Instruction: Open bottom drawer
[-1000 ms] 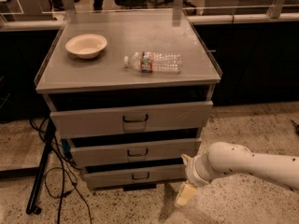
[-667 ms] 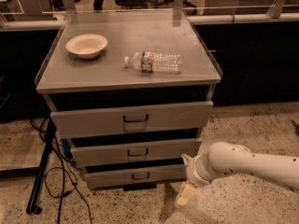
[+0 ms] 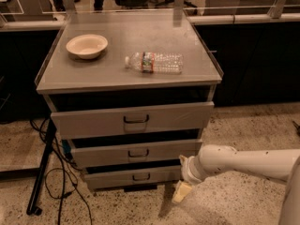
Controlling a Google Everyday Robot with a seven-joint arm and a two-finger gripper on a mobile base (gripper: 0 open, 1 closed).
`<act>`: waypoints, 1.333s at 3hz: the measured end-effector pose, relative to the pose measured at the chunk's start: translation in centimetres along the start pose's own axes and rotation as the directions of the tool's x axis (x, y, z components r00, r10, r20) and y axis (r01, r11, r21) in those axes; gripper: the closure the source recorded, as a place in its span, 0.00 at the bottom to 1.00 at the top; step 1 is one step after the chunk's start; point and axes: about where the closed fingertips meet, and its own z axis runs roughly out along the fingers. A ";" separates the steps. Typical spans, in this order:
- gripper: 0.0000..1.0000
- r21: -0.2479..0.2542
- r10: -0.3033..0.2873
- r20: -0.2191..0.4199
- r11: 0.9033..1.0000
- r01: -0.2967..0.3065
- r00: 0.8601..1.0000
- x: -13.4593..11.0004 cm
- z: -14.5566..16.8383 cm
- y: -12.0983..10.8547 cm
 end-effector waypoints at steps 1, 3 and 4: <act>0.00 0.011 0.005 -0.003 1.000 -0.005 1.000 1.6 2.7 -2.1; 0.00 0.035 0.031 0.025 0.999 -0.032 0.999 3.3 6.0 -6.8; 0.00 -0.017 0.030 0.029 0.999 -0.030 0.999 3.6 8.6 -5.0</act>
Offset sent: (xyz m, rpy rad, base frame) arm 0.0785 -0.0298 -0.0692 0.0273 -0.0553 -0.0322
